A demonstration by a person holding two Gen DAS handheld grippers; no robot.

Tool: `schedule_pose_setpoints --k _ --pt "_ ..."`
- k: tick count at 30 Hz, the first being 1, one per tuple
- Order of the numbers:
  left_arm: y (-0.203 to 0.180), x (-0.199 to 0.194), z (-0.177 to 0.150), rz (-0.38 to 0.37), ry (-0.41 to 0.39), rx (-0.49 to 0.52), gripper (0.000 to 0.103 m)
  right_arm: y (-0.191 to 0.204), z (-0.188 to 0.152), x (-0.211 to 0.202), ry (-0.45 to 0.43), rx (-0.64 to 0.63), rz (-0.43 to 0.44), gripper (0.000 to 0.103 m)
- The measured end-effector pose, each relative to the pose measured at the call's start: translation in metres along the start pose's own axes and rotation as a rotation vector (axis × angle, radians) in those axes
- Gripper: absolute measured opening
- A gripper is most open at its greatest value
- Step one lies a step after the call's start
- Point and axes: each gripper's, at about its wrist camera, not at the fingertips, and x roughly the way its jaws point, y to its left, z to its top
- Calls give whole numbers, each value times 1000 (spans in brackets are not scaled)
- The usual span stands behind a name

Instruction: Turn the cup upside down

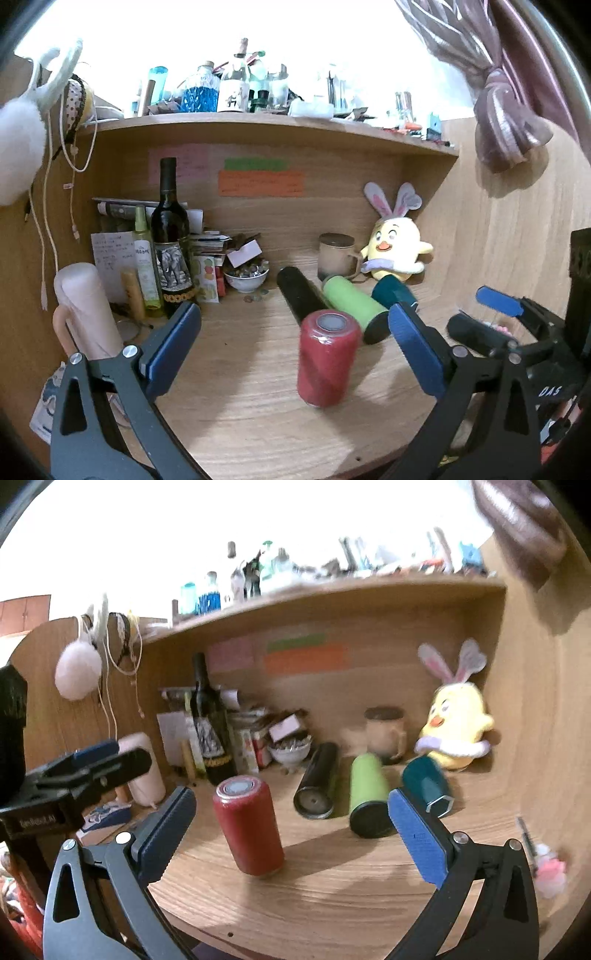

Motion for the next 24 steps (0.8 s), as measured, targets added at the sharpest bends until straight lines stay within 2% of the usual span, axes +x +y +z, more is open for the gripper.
schedule_pose_setpoints --k 6,11,24 --pt "-14 -23 -6 26 -26 9 103 4 6 -37 -61 -14 -52 103" --pt "-21 -39 -13 24 -32 -1 103 11 5 -55 -62 -35 -68 103" --pt "-29 -50 -21 50 -40 19 103 15 0 -69 -76 -46 -68 103"
